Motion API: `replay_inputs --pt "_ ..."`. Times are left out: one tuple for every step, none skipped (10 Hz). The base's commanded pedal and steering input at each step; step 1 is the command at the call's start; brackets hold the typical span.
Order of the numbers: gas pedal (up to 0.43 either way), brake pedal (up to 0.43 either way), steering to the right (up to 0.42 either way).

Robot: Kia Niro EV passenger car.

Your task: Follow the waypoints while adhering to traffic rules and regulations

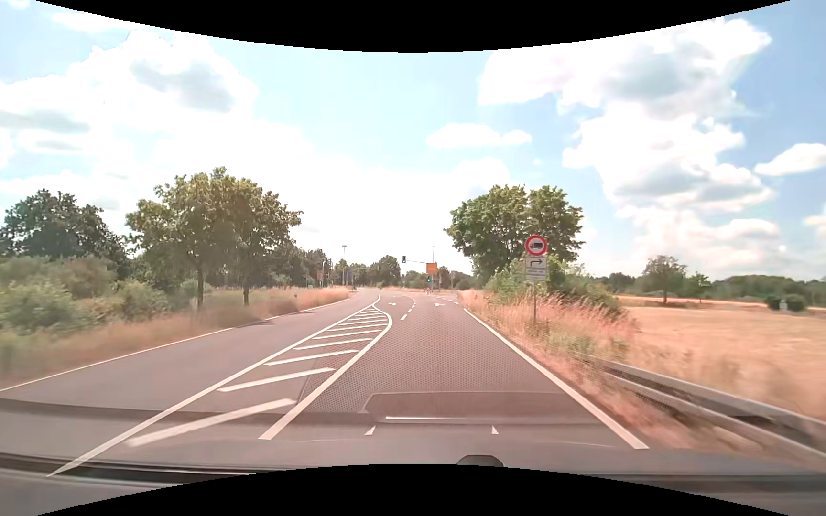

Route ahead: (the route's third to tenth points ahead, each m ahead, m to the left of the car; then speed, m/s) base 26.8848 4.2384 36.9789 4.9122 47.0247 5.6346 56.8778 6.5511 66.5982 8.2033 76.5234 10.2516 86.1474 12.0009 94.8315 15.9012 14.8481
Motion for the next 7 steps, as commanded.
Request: replay_inputs --pt "0.0 0.012 -0.027" --pt "0.0 0.012 -0.028" --pt "0.0 0.018 -0.03" --pt "0.0 0.03 -0.033" --pt "0.0 0.03 -0.033" --pt "0.0 0.043 -0.033" --pt "0.0 0.067 -0.033"
